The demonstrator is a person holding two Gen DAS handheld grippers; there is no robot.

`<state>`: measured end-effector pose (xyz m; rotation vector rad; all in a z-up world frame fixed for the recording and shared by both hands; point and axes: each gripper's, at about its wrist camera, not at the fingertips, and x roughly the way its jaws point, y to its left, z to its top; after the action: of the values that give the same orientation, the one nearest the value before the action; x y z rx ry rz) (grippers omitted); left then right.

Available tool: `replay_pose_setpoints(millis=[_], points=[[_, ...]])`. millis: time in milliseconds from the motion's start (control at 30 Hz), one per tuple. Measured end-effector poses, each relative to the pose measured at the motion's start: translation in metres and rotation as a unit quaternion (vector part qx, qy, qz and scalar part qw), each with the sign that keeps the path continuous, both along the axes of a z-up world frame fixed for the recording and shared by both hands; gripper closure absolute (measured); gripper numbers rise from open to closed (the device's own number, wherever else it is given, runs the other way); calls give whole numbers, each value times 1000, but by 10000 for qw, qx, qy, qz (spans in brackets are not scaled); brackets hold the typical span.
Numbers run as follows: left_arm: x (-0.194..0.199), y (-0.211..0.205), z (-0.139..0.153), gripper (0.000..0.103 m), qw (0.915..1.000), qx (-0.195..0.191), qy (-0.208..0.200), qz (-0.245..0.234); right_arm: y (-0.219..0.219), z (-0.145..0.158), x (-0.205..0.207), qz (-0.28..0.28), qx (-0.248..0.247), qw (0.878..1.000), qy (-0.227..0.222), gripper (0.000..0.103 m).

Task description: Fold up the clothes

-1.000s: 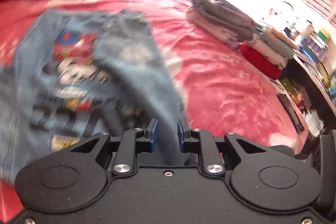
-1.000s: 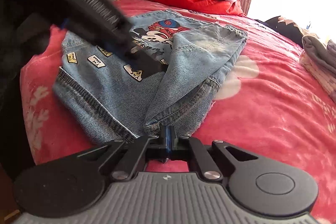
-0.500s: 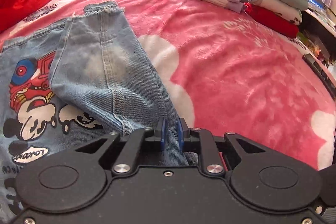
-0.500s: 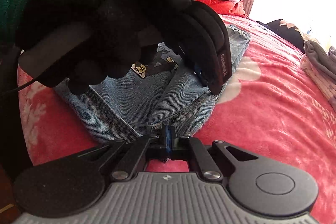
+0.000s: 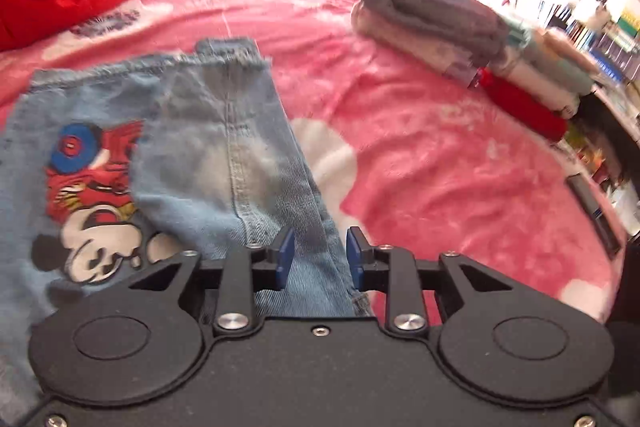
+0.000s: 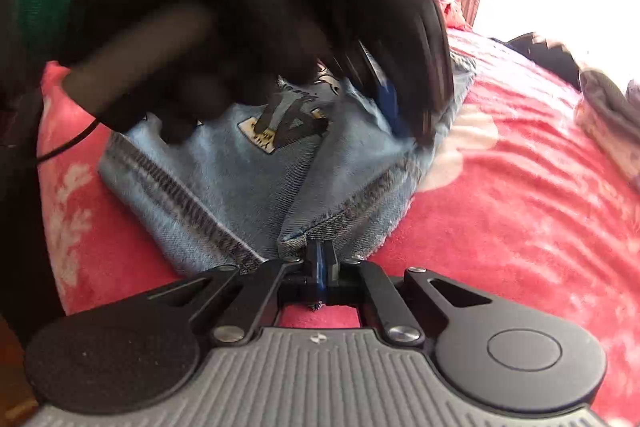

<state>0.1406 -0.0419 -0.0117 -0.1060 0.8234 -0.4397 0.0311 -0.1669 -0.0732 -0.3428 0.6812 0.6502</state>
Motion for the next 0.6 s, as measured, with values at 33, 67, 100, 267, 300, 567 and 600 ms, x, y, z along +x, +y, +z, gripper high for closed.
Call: replay_pose_setpoints(millis=[33,67,100,267,300,567,600], points=[[-9,3,5,77,10000,6,-54,-53,-1,0,1,2,20,10000,17,98],[-17,2,6,77,9997,138,-83,-192,-2,0,2,5,39,10000,35,98],[-24,0,6,77,9991,270,-112,-300,-2,0,3,7,59,10000,52,98],[-30,-7,0,77,9971,583,-92,-471,-6,1,6,-16,140,9998,137,98],[-28,-9,0,77,9968,622,-67,-495,-7,2,8,-30,178,9997,165,98],[-49,-20,-6,77,9914,925,94,-924,-25,7,20,-122,517,9977,414,98],[-51,-23,-10,77,9903,994,119,-963,-23,6,19,-126,555,9974,443,98]])
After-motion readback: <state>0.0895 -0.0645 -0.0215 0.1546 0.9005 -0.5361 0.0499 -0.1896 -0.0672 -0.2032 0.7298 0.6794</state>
